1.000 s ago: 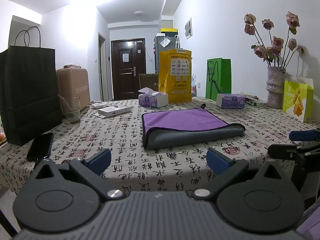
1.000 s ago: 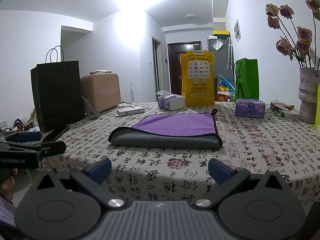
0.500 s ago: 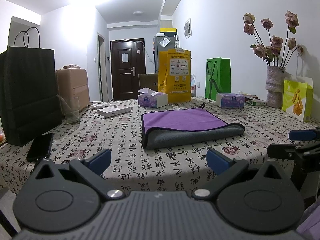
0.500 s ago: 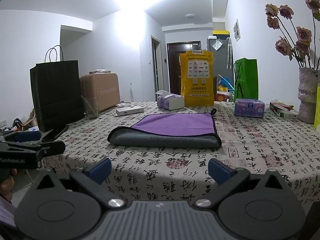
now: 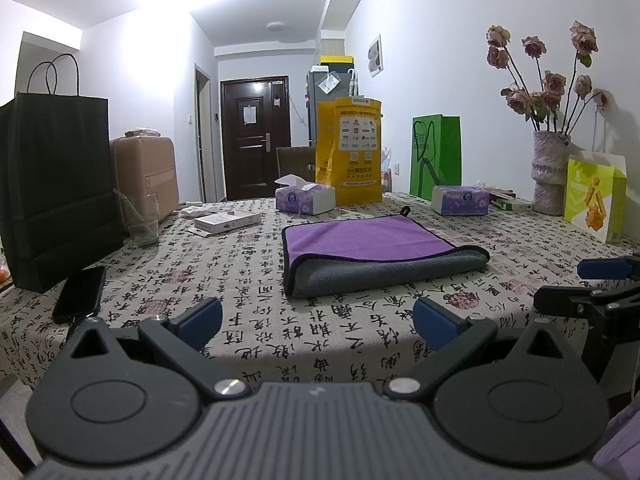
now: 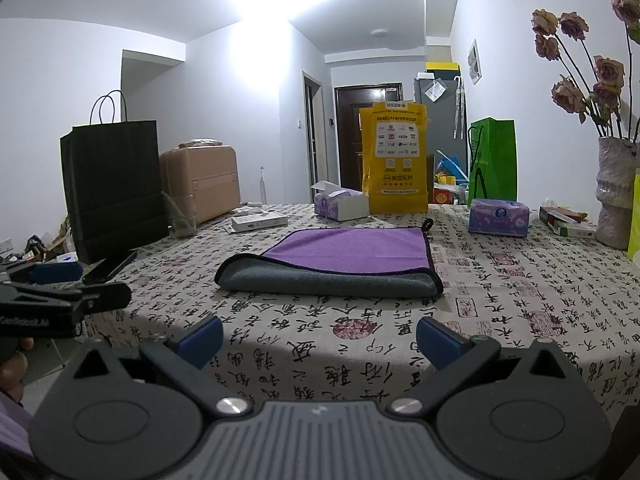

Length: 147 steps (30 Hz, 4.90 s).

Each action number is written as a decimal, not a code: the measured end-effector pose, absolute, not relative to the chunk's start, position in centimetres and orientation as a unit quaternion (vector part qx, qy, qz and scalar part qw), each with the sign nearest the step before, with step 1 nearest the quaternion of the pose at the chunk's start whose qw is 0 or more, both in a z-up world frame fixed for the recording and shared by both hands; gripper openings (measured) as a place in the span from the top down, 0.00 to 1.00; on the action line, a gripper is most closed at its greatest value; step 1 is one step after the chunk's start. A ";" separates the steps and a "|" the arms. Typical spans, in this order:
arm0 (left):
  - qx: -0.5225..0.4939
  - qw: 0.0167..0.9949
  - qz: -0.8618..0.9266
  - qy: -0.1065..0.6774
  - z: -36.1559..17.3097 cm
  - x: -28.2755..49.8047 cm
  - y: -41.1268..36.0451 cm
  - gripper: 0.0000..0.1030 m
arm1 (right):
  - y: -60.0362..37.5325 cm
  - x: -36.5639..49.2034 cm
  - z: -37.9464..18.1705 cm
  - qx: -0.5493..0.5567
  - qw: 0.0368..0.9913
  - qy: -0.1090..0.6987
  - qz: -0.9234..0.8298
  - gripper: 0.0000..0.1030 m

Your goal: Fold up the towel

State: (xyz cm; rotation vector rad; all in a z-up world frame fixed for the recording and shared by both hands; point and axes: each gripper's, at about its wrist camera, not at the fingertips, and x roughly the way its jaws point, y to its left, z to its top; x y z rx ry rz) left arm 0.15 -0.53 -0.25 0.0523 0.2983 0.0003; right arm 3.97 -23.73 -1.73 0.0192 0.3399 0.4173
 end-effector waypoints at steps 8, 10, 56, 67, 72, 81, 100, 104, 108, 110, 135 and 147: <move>0.026 0.988 0.001 0.149 -0.2 0.2 -0.6 0.00 | -23.7 3.8 -1.7 0.010 0.964 0.167 0.205 0.00; 0.026 0.988 0.000 0.151 -0.3 0.2 -0.6 0.00 | -23.7 3.8 -1.7 0.010 0.964 0.168 0.205 0.00; 0.035 0.982 0.004 0.185 -2.1 2.3 -0.7 0.00 | -22.8 5.3 -3.2 0.015 0.960 0.195 0.201 0.00; 0.013 0.978 0.007 0.208 -2.8 4.4 -0.5 0.00 | -23.0 7.3 -3.8 0.028 0.960 0.207 0.187 0.00; 0.001 0.973 0.020 0.228 -3.3 6.1 0.3 0.00 | -23.3 8.3 -4.1 0.040 0.962 0.207 0.175 0.00; 0.003 0.971 0.026 0.237 -3.5 10.1 0.4 0.00 | -23.8 12.2 -5.3 0.051 0.961 0.222 0.157 0.00; -0.014 0.966 -0.014 0.259 -3.3 21.3 2.4 0.36 | -26.2 24.0 -3.8 -0.014 0.960 0.218 0.177 0.25; -0.020 0.963 -0.034 0.265 -3.1 22.4 2.8 0.51 | -26.3 27.1 -3.6 -0.029 0.946 0.241 0.216 0.39; -0.024 0.957 -0.052 0.286 -3.8 22.7 2.9 0.62 | -26.1 29.5 -4.0 -0.049 0.926 0.274 0.256 0.47; -0.025 0.953 -0.059 0.295 -4.2 22.6 3.2 0.62 | -26.2 29.9 -4.2 -0.047 0.918 0.287 0.271 0.50; 0.031 0.967 -0.033 0.252 -2.7 22.5 2.4 0.94 | -26.9 29.8 -3.5 -0.061 0.922 0.282 0.257 0.96; 0.059 0.971 -0.015 0.232 -1.0 25.7 2.6 0.93 | -25.5 32.2 -1.6 -0.095 0.932 0.250 0.246 0.96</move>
